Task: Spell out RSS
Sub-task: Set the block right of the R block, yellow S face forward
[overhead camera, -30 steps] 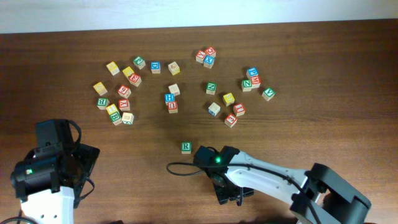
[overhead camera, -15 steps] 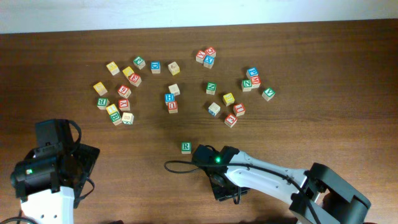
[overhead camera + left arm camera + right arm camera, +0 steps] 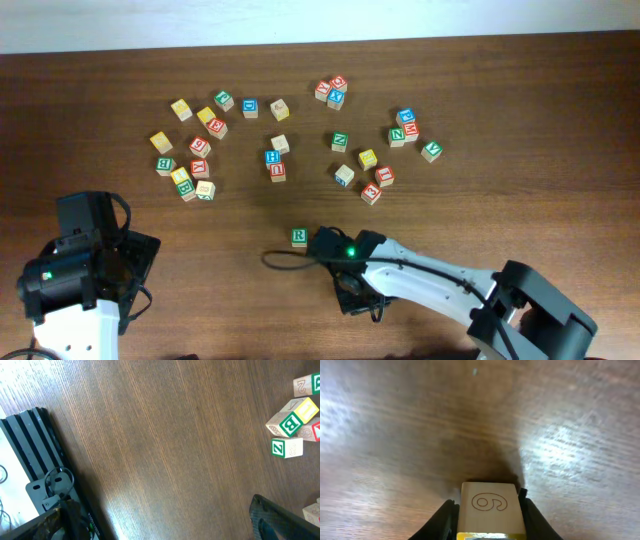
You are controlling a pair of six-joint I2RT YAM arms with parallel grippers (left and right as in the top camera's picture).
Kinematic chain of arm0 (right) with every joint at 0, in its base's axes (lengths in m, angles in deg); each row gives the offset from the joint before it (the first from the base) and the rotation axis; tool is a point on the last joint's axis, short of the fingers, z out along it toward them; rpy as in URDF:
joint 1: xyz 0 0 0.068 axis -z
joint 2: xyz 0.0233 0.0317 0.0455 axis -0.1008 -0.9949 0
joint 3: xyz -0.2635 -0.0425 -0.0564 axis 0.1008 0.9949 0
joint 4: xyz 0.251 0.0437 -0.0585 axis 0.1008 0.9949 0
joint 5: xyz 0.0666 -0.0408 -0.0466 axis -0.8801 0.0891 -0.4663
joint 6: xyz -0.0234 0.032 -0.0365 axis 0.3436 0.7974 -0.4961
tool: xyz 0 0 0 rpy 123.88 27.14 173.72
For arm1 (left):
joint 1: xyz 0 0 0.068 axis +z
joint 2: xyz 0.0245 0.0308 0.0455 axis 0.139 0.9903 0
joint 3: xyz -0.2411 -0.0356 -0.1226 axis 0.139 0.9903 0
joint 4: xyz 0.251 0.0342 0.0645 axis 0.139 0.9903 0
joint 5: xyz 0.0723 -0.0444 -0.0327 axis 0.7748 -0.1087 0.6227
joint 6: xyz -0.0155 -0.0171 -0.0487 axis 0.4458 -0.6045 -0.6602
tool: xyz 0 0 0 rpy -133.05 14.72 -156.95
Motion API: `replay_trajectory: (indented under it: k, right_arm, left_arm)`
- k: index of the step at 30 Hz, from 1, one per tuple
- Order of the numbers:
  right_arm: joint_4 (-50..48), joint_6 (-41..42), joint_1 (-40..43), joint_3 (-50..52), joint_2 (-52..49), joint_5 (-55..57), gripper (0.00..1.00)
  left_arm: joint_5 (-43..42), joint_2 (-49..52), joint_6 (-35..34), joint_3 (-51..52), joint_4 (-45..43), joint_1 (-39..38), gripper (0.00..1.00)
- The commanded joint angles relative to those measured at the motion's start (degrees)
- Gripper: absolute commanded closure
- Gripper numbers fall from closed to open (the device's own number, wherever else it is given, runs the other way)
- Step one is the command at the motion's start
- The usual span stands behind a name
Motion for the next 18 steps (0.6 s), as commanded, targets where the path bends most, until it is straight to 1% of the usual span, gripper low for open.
replay_trajectory:
  k: [1, 7, 12, 16, 18]
  right_arm:
    - [0.0, 0.7, 2.2, -1.2, -0.4, 0.3, 0.74]
    - [0.0, -0.2, 5.7, -2.3, -0.4, -0.2, 0.75]
    - [-2.1, -4.5, 8.9, -8.3, -0.4, -0.7, 0.75]
    - [-5.8, -6.1, 10.5, -13.8, -0.4, -1.0, 0.76]
    - [-11.2, -6.0, 10.8, -14.5, -0.4, -1.0, 0.77]
  left_arm:
    - [0.3, 0.0, 0.9, -0.7, 0.1, 0.3, 0.01]
    - [0.2, 0.0, 0.9, -0.7, 0.1, 0.3, 0.01]
    - [0.2, 0.0, 0.9, -0.7, 0.1, 0.3, 0.01]
    - [0.2, 0.0, 0.9, -0.7, 0.1, 0.3, 0.01]
    - [0.2, 0.0, 0.9, -0.7, 0.1, 0.3, 0.01]
